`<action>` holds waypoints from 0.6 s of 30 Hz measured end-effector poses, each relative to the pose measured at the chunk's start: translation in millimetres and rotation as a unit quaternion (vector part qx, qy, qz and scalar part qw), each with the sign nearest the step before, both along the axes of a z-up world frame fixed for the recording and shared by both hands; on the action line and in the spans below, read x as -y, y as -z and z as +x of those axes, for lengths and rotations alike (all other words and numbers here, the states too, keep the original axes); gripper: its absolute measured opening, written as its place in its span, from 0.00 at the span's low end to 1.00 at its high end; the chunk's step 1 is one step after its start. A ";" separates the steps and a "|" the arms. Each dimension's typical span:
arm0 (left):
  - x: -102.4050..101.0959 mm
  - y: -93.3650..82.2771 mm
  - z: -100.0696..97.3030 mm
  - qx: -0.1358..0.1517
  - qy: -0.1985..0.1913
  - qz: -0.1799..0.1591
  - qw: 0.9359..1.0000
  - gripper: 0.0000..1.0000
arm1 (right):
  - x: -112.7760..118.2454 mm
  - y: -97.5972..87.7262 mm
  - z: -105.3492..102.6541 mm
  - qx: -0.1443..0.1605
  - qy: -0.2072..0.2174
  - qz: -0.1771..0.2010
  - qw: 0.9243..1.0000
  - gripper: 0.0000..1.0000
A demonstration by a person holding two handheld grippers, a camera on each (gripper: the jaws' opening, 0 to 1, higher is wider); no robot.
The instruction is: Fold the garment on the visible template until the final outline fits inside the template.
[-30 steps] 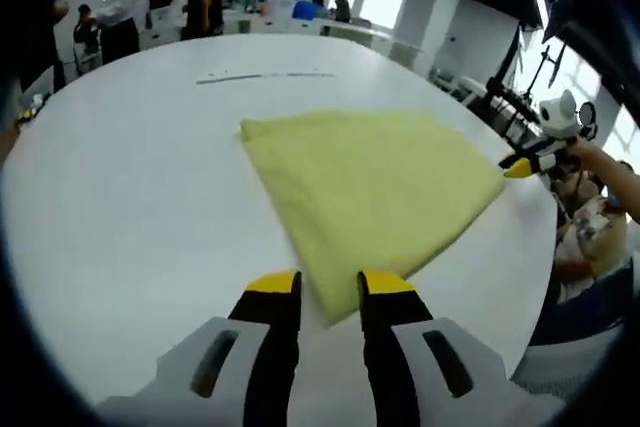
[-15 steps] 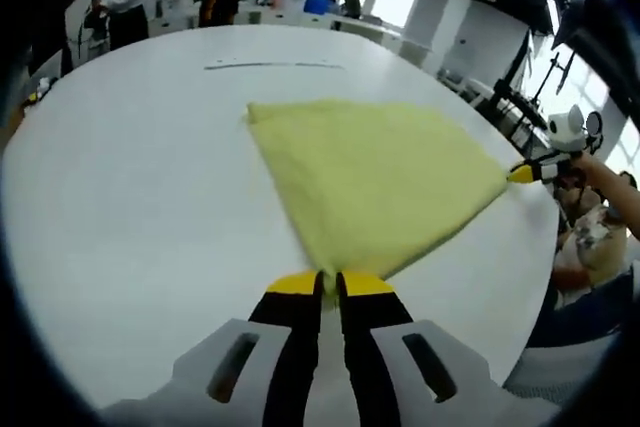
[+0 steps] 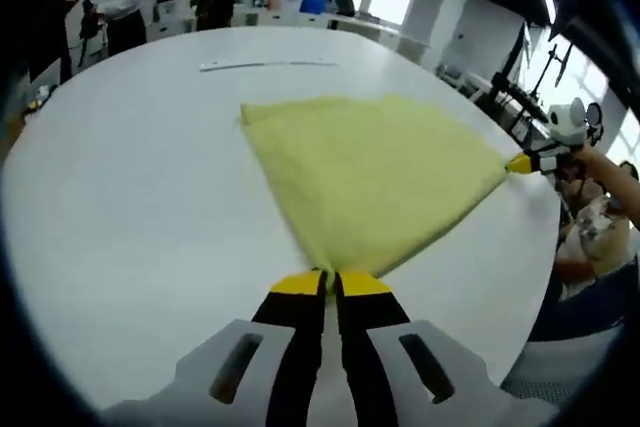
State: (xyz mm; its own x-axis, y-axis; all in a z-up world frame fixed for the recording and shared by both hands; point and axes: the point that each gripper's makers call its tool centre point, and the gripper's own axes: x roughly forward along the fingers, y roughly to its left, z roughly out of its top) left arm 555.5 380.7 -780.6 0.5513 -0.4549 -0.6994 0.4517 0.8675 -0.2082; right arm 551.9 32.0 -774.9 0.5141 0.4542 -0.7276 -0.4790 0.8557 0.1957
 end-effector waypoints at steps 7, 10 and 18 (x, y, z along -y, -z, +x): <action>2.0 0.3 -7.2 0.007 0.008 0.006 1.000 0.02 | 2.0 0.1 -5.2 -0.002 -0.002 -0.001 1.000 0.00; 2.2 0.1 -8.3 0.007 0.009 0.008 1.000 0.02 | 1.3 0.4 -8.6 -0.004 -0.003 -0.001 1.000 0.00; 3.1 -0.1 -13.2 0.008 0.018 0.021 1.000 0.02 | 2.1 0.4 -16.6 -0.008 -0.006 0.003 1.000 0.00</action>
